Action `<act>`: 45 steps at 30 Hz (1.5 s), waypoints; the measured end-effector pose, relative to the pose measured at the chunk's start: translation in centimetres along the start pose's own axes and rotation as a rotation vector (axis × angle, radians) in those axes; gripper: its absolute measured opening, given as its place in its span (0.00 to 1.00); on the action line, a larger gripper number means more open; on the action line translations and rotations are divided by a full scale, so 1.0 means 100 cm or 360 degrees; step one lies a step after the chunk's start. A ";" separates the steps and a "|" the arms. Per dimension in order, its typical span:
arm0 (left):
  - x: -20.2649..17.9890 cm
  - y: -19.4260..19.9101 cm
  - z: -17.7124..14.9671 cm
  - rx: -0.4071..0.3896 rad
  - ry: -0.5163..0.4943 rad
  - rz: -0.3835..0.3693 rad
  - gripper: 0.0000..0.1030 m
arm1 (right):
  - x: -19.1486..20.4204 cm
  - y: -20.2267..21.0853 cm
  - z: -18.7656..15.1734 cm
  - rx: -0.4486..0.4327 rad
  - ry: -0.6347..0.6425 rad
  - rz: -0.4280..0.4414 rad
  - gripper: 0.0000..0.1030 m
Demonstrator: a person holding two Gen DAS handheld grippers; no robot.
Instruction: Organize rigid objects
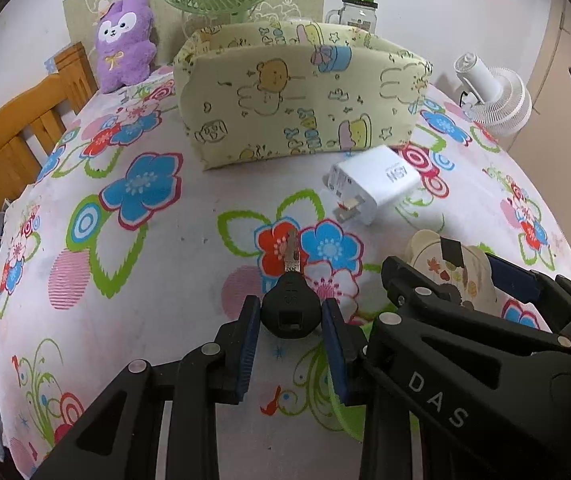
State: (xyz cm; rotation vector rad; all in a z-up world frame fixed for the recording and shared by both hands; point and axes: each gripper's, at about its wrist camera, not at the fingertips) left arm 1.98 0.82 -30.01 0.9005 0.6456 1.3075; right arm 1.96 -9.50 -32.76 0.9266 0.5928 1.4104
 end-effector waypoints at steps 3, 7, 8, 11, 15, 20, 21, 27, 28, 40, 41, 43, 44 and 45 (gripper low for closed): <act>0.001 0.002 0.005 -0.0010 0.0007 0.0005 0.30 | 0.001 0.002 0.006 -0.0016 -0.0001 0.0010 0.78; 0.002 0.007 0.014 -0.0032 0.0020 0.0019 0.30 | 0.002 0.006 0.015 -0.0037 0.0000 0.0033 0.78; 0.003 0.008 0.016 -0.0037 0.0024 0.0022 0.30 | 0.003 0.007 0.017 -0.0043 0.0004 0.0037 0.78; 0.004 0.013 0.022 -0.0052 0.0038 0.0031 0.30 | 0.005 0.010 0.025 -0.0058 0.0015 0.0052 0.78; 0.005 0.019 0.031 -0.0075 0.0052 0.0046 0.30 | 0.006 0.017 0.034 -0.0080 0.0033 0.0065 0.78; 0.006 0.030 0.040 -0.0098 0.0072 0.0057 0.30 | 0.007 0.027 0.044 -0.0103 0.0050 0.0090 0.78; 0.006 0.032 0.041 -0.0101 0.0076 0.0058 0.30 | 0.007 0.030 0.047 -0.0109 0.0054 0.0091 0.78; 0.004 0.045 0.052 -0.0118 0.0102 0.0056 0.30 | 0.007 0.044 0.059 -0.0136 0.0069 0.0097 0.78; 0.004 0.047 0.054 -0.0124 0.0105 0.0058 0.30 | 0.007 0.047 0.061 -0.0145 0.0072 0.0094 0.78; 0.001 0.077 0.079 -0.0187 0.0119 0.0064 0.30 | 0.009 0.077 0.088 -0.0173 0.0103 0.0115 0.78; 0.001 0.079 0.081 -0.0192 0.0123 0.0063 0.30 | 0.009 0.079 0.089 -0.0177 0.0109 0.0120 0.78; 0.002 0.082 0.085 -0.0198 0.0127 0.0063 0.31 | 0.010 0.083 0.094 -0.0186 0.0123 0.0124 0.78; 0.002 0.084 0.087 -0.0203 0.0126 0.0065 0.31 | 0.010 0.085 0.096 -0.0190 0.0123 0.0127 0.78; 0.001 0.087 0.089 -0.0213 0.0128 0.0070 0.30 | 0.010 0.087 0.097 -0.0193 0.0121 0.0133 0.78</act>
Point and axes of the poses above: each gripper's, at about its wrist camera, not at the fingertips, and y roughly against the way its jaws point, x to its left, z to its top, and after that the axes turned 8 degrees about z, right-handed
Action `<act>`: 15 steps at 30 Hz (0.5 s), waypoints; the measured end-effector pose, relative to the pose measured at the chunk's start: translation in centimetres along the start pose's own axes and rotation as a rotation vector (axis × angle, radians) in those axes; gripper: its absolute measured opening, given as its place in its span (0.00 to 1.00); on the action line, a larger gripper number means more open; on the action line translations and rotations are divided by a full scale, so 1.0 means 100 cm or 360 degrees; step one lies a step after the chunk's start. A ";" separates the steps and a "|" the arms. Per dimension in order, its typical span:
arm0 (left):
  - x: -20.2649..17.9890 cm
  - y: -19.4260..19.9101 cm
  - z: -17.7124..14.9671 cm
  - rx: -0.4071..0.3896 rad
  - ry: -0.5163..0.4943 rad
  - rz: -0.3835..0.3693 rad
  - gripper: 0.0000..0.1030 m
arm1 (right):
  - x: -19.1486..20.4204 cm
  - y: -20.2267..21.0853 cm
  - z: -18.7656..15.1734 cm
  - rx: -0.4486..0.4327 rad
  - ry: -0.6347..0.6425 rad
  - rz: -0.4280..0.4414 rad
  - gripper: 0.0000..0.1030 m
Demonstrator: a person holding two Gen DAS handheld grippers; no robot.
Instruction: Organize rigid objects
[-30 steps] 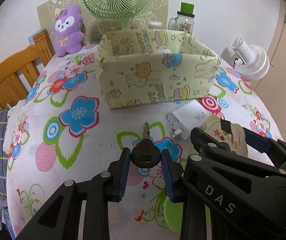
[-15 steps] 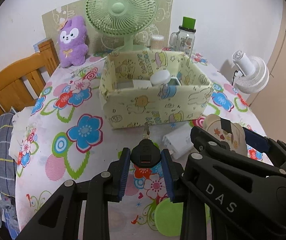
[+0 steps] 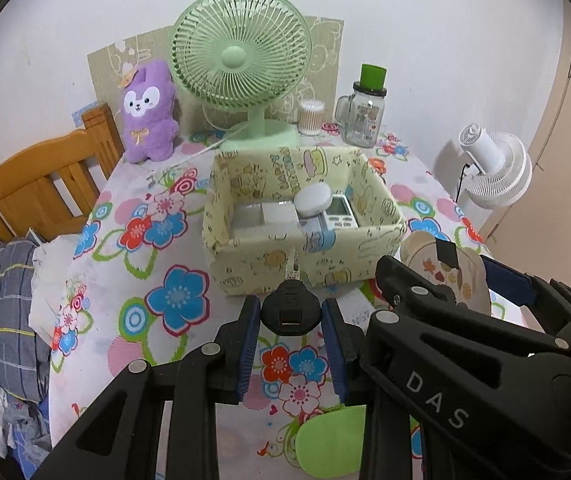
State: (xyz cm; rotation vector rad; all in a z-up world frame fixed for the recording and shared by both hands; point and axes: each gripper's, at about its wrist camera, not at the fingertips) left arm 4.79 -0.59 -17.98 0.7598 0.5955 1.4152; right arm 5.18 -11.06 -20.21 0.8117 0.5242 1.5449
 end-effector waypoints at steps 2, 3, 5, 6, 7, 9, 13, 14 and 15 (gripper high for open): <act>0.000 0.003 0.003 -0.0007 0.0002 -0.0001 0.30 | 0.000 0.003 0.004 -0.0010 -0.0002 0.0009 0.78; -0.001 0.005 0.006 -0.0014 0.0004 0.0002 0.30 | 0.000 0.005 0.006 -0.0018 -0.0002 0.0014 0.78; 0.000 0.008 0.009 -0.0026 0.0003 0.0004 0.31 | 0.000 0.008 0.010 -0.0029 -0.0001 0.0019 0.78; 0.000 0.009 0.011 -0.0032 0.0004 0.0006 0.31 | 0.000 0.009 0.012 -0.0035 -0.0003 0.0023 0.78; 0.000 0.010 0.013 -0.0034 0.0008 0.0006 0.30 | 0.000 0.010 0.015 -0.0037 -0.0005 0.0024 0.78; 0.000 0.012 0.017 -0.0040 0.0022 0.0003 0.30 | 0.000 0.013 0.019 -0.0043 -0.0002 0.0025 0.78; -0.001 0.013 0.025 -0.0043 0.0034 -0.0005 0.30 | 0.001 0.014 0.027 -0.0043 0.0019 0.0028 0.78; -0.001 0.013 0.027 -0.0046 0.0033 -0.0003 0.30 | 0.002 0.014 0.029 -0.0044 0.0026 0.0028 0.78; -0.001 0.013 0.029 -0.0050 0.0035 0.0001 0.30 | 0.002 0.014 0.031 -0.0047 0.0030 0.0029 0.78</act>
Point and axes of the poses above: each gripper's, at about its wrist camera, not at the fingertips, and y roughly against the way its jaws point, x to its left, z to its top, and after that the axes turned 8 degrees about z, right-handed
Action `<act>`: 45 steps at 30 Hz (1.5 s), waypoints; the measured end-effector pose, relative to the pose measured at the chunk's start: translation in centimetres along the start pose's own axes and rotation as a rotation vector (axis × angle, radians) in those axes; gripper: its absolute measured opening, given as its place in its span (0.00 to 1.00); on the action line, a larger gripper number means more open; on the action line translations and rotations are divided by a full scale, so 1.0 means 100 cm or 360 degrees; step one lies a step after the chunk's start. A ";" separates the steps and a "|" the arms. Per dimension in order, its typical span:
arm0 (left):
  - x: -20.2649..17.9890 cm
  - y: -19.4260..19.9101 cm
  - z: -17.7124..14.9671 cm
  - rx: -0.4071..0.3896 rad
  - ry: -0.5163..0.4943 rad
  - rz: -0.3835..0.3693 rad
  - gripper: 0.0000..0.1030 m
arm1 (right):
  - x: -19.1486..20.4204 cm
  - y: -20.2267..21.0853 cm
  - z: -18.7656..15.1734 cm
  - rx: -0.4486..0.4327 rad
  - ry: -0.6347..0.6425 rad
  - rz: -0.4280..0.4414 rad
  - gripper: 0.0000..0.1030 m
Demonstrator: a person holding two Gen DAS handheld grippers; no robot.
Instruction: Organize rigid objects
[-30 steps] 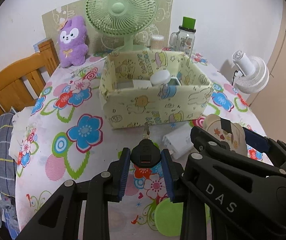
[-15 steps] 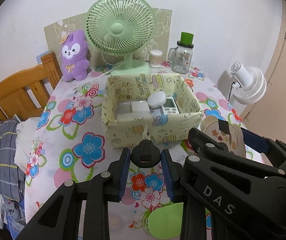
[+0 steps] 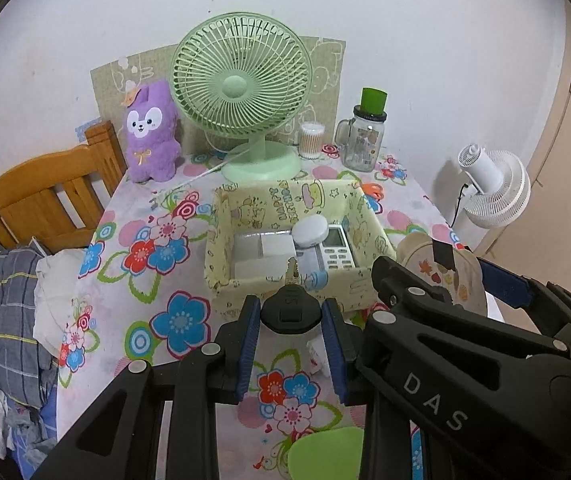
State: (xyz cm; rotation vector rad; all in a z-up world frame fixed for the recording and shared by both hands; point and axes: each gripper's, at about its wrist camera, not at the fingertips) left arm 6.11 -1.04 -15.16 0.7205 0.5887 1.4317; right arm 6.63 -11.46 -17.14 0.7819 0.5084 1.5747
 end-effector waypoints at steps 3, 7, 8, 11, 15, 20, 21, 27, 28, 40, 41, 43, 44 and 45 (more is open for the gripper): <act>0.001 -0.002 0.006 -0.0004 0.0004 0.0008 0.31 | 0.001 -0.002 0.007 -0.0001 0.0013 0.0012 0.78; 0.002 -0.006 0.015 -0.0008 0.0010 0.0019 0.30 | 0.002 -0.008 0.017 -0.0002 0.0027 0.0022 0.78; 0.002 -0.007 0.018 -0.0010 0.0012 0.0022 0.30 | 0.002 -0.009 0.019 -0.0003 0.0029 0.0025 0.78; 0.002 -0.011 0.025 -0.0019 0.0017 0.0029 0.31 | 0.002 -0.014 0.028 -0.0012 0.0041 0.0033 0.78; 0.003 -0.019 0.035 -0.0022 0.0015 0.0034 0.30 | 0.000 -0.023 0.039 -0.0011 0.0033 0.0042 0.78; 0.005 -0.027 0.046 -0.0034 0.0021 0.0047 0.30 | 0.001 -0.031 0.052 -0.0021 0.0048 0.0055 0.78; 0.004 -0.029 0.049 -0.0034 0.0020 0.0049 0.30 | 0.001 -0.033 0.054 -0.0020 0.0051 0.0056 0.78; 0.005 -0.040 0.059 -0.0026 0.0033 0.0053 0.30 | -0.001 -0.047 0.067 -0.0009 0.0065 0.0059 0.78; 0.005 -0.043 0.061 -0.0024 0.0035 0.0056 0.30 | -0.001 -0.048 0.068 -0.0006 0.0067 0.0060 0.78; 0.006 -0.066 0.078 -0.0008 0.0057 0.0087 0.31 | -0.004 -0.073 0.086 0.0014 0.0095 0.0081 0.78; 0.006 -0.068 0.079 -0.0007 0.0060 0.0092 0.30 | -0.004 -0.076 0.088 0.0017 0.0096 0.0082 0.78; 0.005 -0.072 0.080 -0.0003 0.0067 0.0100 0.30 | -0.005 -0.080 0.089 0.0020 0.0097 0.0084 0.78; 0.005 -0.074 0.081 -0.0001 0.0071 0.0104 0.31 | -0.006 -0.082 0.091 0.0022 0.0097 0.0086 0.78; 0.006 -0.076 0.083 0.0001 0.0077 0.0109 0.31 | -0.006 -0.085 0.091 0.0025 0.0094 0.0088 0.78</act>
Point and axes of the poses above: each gripper's, at about its wrist camera, not at the fingertips, and y roughly against the way its jaws point, x to its left, z to its top, and after that the axes turned 8 degrees about z, right-handed
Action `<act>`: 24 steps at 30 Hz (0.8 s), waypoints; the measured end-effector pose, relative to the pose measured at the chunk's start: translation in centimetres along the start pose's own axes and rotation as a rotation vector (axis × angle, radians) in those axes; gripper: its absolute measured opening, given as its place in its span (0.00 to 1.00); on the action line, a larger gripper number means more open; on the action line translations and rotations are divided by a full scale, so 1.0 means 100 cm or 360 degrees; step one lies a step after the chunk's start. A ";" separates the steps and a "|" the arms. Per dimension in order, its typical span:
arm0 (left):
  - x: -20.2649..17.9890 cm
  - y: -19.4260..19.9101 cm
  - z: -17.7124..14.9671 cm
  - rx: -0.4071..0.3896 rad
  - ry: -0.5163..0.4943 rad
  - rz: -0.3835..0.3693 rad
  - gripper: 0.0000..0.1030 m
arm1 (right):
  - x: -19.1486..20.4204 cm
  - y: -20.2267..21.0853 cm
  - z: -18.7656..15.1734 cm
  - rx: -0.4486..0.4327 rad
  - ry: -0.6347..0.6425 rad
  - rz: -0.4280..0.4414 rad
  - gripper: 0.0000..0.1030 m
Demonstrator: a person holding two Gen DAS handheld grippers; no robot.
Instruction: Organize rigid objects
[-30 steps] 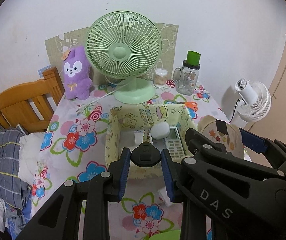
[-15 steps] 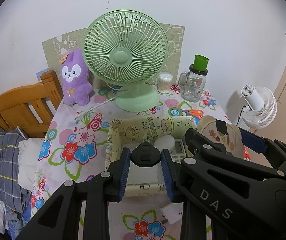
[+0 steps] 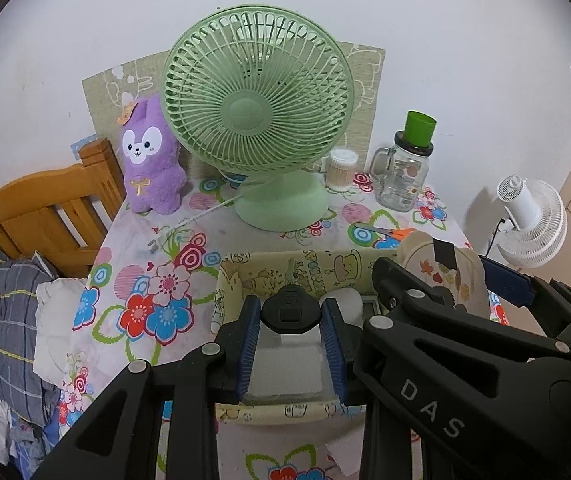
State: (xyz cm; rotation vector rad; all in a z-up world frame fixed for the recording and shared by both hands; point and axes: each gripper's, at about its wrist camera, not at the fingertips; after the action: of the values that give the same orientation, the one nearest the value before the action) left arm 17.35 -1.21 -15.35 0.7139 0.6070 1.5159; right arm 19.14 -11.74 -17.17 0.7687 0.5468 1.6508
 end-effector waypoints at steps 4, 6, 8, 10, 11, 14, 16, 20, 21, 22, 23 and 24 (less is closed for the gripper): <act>0.001 -0.008 0.003 0.0010 0.0014 0.0020 0.30 | 0.000 -0.010 0.003 0.0014 0.0003 0.0014 0.78; 0.002 -0.013 0.004 0.0016 0.0021 0.0034 0.30 | 0.000 -0.016 0.005 0.0022 0.0012 0.0023 0.78; 0.004 -0.017 0.005 0.0025 0.0027 0.0047 0.30 | 0.000 -0.023 0.006 0.0034 0.0017 0.0035 0.78; 0.005 -0.023 0.006 0.0035 0.0032 0.0059 0.31 | 0.001 -0.030 0.007 0.0046 0.0021 0.0044 0.78; 0.006 -0.026 0.006 0.0042 0.0035 0.0066 0.31 | 0.002 -0.033 0.008 0.0053 0.0022 0.0048 0.78; 0.008 -0.033 0.007 0.0061 0.0037 0.0075 0.31 | 0.002 -0.043 0.009 0.0074 0.0025 0.0054 0.78; 0.008 -0.038 0.007 0.0073 0.0039 0.0080 0.31 | 0.001 -0.047 0.010 0.0086 0.0031 0.0053 0.78; 0.008 -0.046 0.008 0.0096 0.0047 0.0092 0.31 | 0.001 -0.056 0.011 0.0110 0.0041 0.0057 0.78; 0.009 -0.049 0.008 0.0105 0.0050 0.0093 0.31 | 0.001 -0.060 0.011 0.0118 0.0043 0.0056 0.78; 0.009 -0.051 0.008 0.0110 0.0051 0.0093 0.31 | 0.001 -0.062 0.011 0.0124 0.0044 0.0055 0.78; 0.008 -0.053 0.008 0.0117 0.0052 0.0094 0.31 | 0.001 -0.064 0.011 0.0129 0.0044 0.0056 0.78; 0.008 -0.055 0.008 0.0121 0.0050 0.0093 0.31 | 0.000 -0.067 0.011 0.0134 0.0044 0.0056 0.78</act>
State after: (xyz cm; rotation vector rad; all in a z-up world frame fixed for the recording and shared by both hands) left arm 21.57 -0.06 -18.87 0.7726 0.6756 1.5673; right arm 24.40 -10.35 -21.18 0.8221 0.6289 1.6816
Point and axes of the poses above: each gripper's, at about its wrist camera, not at the fingertips, and y roughly against the way its jaws point, x to its left, z to its top, and after that the axes turned 8 degrees about z, right-handed
